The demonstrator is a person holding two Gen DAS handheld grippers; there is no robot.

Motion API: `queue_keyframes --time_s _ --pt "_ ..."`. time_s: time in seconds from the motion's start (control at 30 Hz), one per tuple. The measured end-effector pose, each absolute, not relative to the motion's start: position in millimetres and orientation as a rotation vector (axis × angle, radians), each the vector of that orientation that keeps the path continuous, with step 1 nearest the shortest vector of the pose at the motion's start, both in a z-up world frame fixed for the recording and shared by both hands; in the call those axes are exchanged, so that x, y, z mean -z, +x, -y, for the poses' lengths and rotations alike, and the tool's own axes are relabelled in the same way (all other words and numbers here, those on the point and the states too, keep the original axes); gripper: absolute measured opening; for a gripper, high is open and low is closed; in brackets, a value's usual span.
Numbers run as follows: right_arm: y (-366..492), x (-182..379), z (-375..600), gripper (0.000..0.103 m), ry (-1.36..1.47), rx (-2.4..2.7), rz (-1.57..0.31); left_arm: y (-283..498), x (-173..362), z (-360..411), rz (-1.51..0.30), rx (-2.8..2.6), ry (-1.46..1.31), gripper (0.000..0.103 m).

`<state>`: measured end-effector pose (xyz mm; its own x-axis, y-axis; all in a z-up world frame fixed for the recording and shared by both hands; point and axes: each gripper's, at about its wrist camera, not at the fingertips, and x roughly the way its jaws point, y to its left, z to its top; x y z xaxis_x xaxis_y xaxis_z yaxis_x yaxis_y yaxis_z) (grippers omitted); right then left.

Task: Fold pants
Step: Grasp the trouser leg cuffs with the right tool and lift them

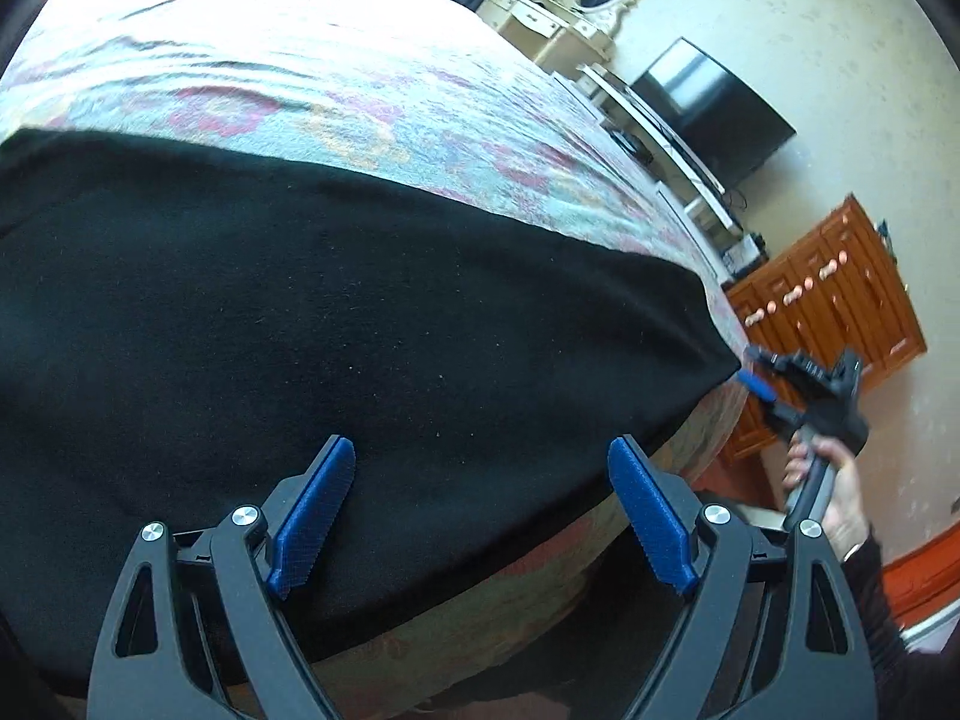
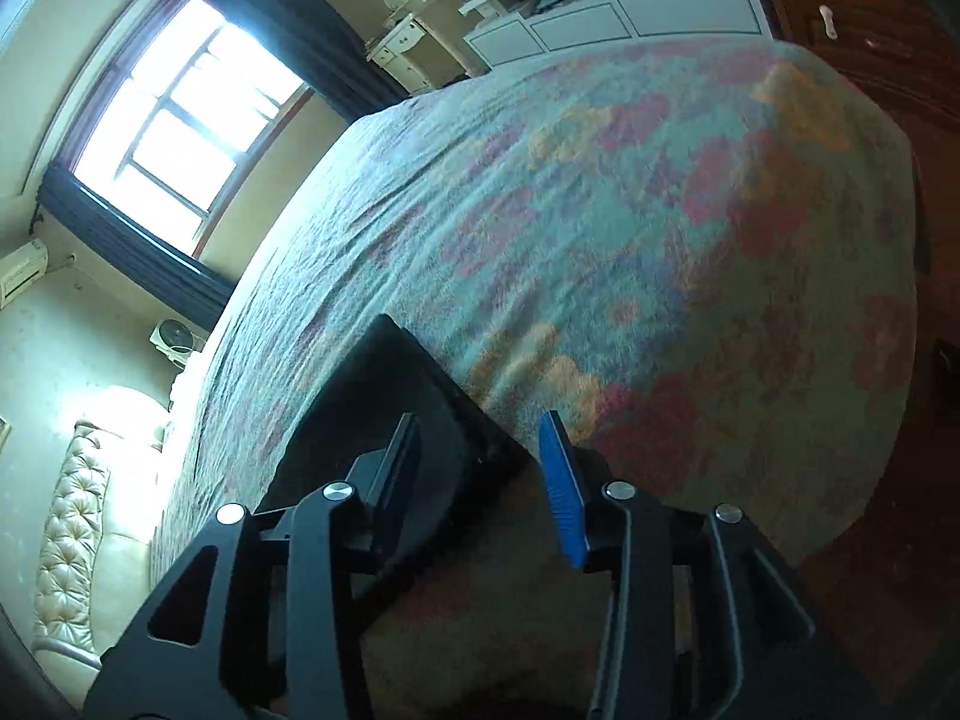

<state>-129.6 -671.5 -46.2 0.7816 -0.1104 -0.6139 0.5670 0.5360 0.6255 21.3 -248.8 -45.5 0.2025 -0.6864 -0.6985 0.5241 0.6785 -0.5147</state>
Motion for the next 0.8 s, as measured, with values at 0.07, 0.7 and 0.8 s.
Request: queue_keyframes --time_s 0.07,0.7,0.8 --pt "-104 44 689 0.066 0.946 0.324 -0.578 18 46 250 -1.057 0.848 -0.159 0.085" --pt "-52 71 748 0.067 1.076 0.187 -0.618 18 50 243 -1.051 0.849 -0.210 0.087" --pt "-65 84 733 0.067 1.055 0.124 -0.739 19 50 241 -1.049 0.860 -0.225 0.087"
